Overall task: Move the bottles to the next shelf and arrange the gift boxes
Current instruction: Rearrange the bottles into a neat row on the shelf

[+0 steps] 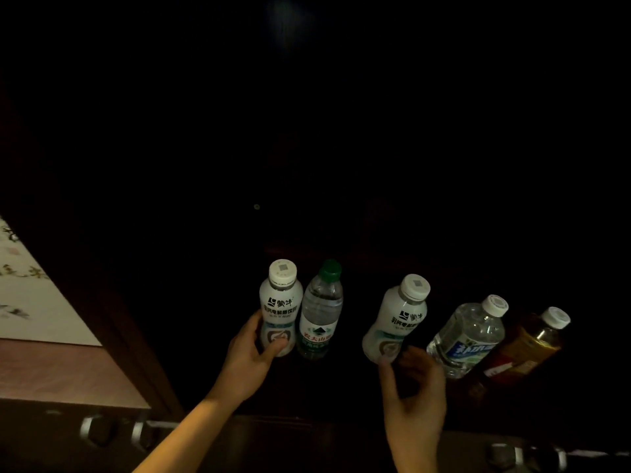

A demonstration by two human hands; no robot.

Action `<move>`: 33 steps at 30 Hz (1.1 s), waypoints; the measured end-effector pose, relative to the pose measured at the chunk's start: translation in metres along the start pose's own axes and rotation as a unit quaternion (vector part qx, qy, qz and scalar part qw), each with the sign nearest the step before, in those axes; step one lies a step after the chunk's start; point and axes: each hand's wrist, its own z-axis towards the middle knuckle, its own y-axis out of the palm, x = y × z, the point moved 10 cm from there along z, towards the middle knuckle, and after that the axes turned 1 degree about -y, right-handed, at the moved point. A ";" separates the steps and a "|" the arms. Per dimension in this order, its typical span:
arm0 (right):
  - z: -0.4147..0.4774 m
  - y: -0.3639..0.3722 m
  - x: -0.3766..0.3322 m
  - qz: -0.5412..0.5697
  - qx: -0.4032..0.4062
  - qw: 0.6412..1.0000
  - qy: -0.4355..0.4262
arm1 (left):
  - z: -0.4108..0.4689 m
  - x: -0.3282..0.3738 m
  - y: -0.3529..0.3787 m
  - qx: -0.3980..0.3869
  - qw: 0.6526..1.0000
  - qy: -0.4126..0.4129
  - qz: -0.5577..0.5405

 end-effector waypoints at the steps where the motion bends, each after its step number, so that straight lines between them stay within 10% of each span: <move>1: 0.007 -0.009 0.001 -0.013 0.012 1.000 -0.009 | 0.000 0.000 0.000 -0.001 1.000 -0.001 -0.003; 10: 0.046 0.034 0.043 -0.002 -0.176 0.982 0.066 | -0.004 0.004 0.002 0.006 1.000 0.002 -0.016; 33: 0.024 0.085 0.029 0.022 -0.198 0.978 0.069 | -0.005 0.008 0.001 0.006 1.000 -0.001 -0.005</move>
